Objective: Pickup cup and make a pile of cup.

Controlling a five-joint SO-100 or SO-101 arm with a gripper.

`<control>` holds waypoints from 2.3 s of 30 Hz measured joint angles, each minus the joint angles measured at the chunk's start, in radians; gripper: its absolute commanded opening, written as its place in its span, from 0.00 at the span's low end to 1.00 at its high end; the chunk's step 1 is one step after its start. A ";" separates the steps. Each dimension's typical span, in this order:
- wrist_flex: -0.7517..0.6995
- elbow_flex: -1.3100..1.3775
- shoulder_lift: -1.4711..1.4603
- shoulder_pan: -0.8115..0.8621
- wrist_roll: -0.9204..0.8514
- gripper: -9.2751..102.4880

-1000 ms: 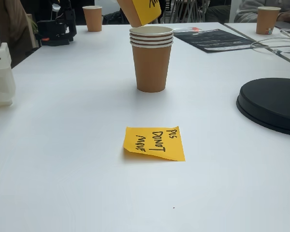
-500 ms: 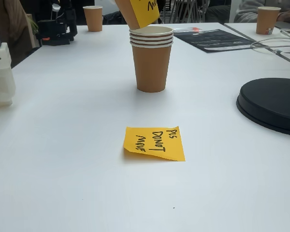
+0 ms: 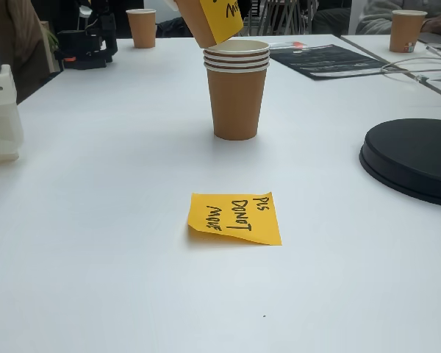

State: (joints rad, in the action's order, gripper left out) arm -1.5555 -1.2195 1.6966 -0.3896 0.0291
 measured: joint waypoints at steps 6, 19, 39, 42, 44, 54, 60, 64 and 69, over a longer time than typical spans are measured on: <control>0.000 0.006 -0.008 0.002 0.000 0.02; -0.006 0.006 0.032 0.002 0.000 0.02; -0.006 0.120 -0.011 0.002 0.000 0.02; -0.006 0.150 -0.044 0.002 0.000 0.02; -0.006 0.160 -0.058 0.002 0.000 0.02; -0.006 0.156 -0.098 0.002 0.000 0.02; -0.006 0.121 -0.100 0.002 0.000 0.02; -0.006 0.110 -0.100 0.005 0.000 0.02; -0.006 0.097 -0.104 0.044 0.000 0.02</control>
State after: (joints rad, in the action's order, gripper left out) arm -1.5616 -1.1229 1.5923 -0.3451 0.0291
